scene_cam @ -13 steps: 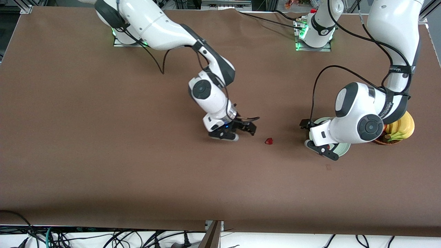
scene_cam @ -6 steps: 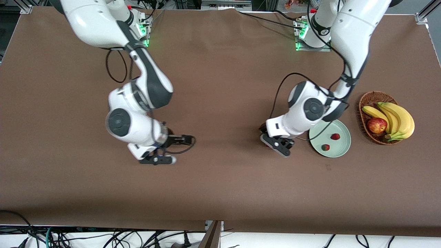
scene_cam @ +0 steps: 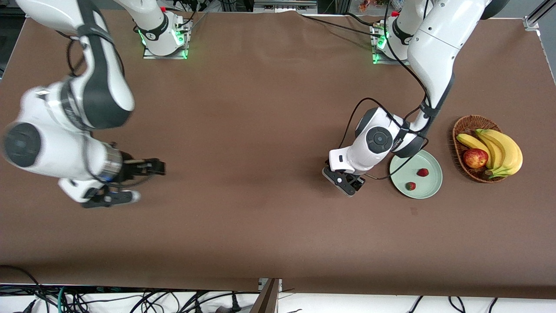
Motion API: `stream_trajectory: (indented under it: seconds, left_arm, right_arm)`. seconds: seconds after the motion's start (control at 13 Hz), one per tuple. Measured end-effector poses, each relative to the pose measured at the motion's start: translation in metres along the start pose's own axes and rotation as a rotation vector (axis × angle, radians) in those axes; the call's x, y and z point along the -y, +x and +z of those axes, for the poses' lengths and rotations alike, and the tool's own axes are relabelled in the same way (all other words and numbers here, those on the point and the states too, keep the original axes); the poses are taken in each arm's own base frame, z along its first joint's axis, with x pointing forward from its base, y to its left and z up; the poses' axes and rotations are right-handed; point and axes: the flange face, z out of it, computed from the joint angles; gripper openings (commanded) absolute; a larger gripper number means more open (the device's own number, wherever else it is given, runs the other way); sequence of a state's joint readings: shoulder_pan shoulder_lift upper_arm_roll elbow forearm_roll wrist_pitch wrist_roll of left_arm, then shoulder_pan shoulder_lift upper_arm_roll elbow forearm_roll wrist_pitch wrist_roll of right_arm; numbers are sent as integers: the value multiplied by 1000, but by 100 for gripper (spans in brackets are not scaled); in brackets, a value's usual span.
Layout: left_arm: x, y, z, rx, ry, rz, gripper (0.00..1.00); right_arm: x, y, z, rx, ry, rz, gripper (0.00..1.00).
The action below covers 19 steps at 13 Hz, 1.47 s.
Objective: Collect all strawberries into plate
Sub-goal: 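Grasp the strawberry with the left gripper while the right gripper retracts, then lower the third strawberry onto the plate and open the left gripper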
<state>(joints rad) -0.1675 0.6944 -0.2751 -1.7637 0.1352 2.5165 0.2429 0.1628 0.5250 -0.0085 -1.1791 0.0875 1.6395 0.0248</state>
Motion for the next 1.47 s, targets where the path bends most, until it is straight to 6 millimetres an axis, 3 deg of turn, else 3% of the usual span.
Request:
stream_trajectory:
  seconds: [0.08, 0.15, 0.31, 0.46, 0.62, 0.77, 0.85, 1.0, 1.24, 1.47]
  left_arm:
    - [0, 0, 0, 0, 1, 0, 55]
    - [2, 0, 0, -1, 1, -2, 37]
    - [5, -3, 3, 3, 0, -8, 37]
    - [8, -5, 8, 10, -4, -13, 36]
    - [8, -5, 8, 9, -4, -13, 14]
    - [9, -5, 8, 7, -3, -14, 10]
    - [10, -5, 7, 3, -1, -15, 15]
    - [25, -5, -3, -11, 8, -35, 15]
    - [69, -21, -44, 60, 17, -95, 15]
    - [119, -60, -86, 185, 6, -104, 17]
  right_arm:
    - [-13, -10, -27, -25, -20, 11, 100]
    - [-23, -22, -52, -53, -40, 21, 100]
    - [-33, -50, -93, -83, -58, 35, 100]
    - [-38, -76, -104, -68, -58, 46, 100]
    - [-37, -94, -100, -33, -60, 45, 100]
    - [-36, -111, -108, -8, -62, 46, 100]
    - [-39, -120, -124, -30, -66, 51, 100]
    - [-53, -139, -151, -59, -69, 78, 100]
    - [-62, -148, -148, -17, -118, 88, 100]
    - [-59, -144, -139, 1, -128, 75, 100]
